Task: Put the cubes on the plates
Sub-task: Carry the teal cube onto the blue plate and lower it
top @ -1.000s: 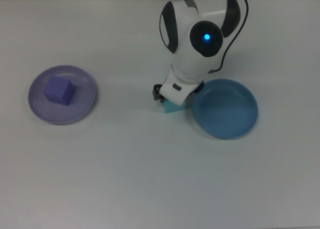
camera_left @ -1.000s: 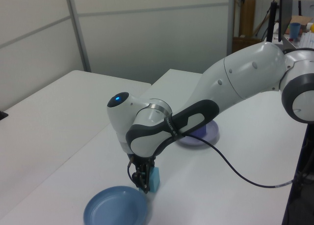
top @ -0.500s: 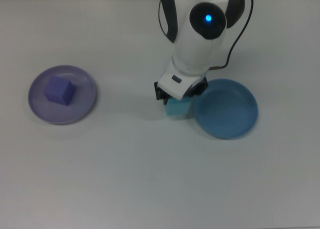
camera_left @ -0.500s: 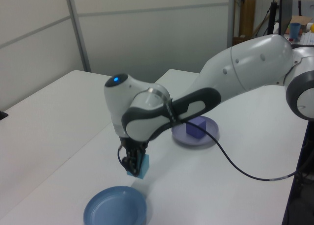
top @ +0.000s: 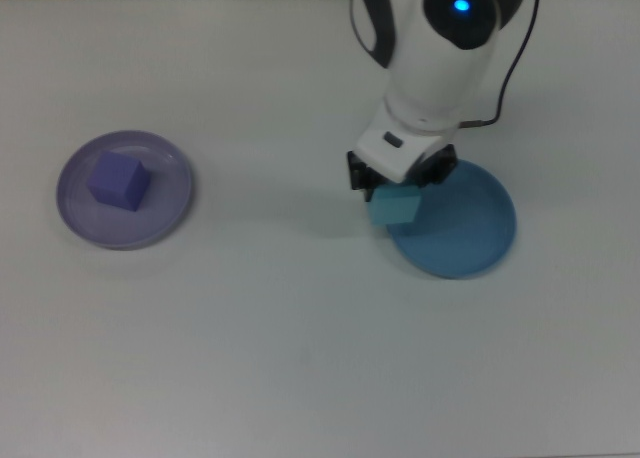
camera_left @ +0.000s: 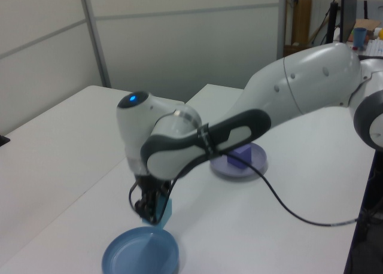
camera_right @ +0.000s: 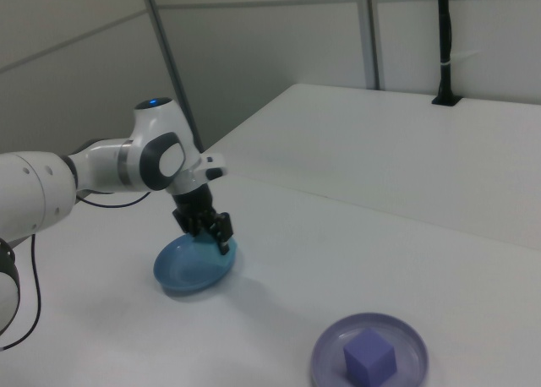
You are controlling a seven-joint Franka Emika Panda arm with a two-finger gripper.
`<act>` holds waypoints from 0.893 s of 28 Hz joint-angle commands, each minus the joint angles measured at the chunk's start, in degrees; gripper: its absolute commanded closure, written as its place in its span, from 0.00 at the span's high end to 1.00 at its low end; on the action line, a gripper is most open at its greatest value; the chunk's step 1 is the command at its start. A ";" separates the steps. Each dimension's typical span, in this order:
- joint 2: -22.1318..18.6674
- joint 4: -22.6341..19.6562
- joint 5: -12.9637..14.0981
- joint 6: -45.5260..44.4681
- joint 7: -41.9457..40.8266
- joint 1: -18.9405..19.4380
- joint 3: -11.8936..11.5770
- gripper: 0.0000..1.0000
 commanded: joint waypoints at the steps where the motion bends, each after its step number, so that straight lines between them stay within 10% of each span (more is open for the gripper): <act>1: 1.49 0.86 0.10 0.89 3.74 3.68 -0.50 0.00; 5: 2.55 1.57 0.10 0.89 6.03 5.09 -0.50 0.05; 6: 2.81 1.66 0.01 0.89 7.25 5.70 -0.50 0.73; 7: 2.90 1.83 -0.25 0.89 7.70 5.97 -0.50 1.00; 25: -2.19 1.39 -0.52 -2.36 7.70 6.33 -1.38 1.00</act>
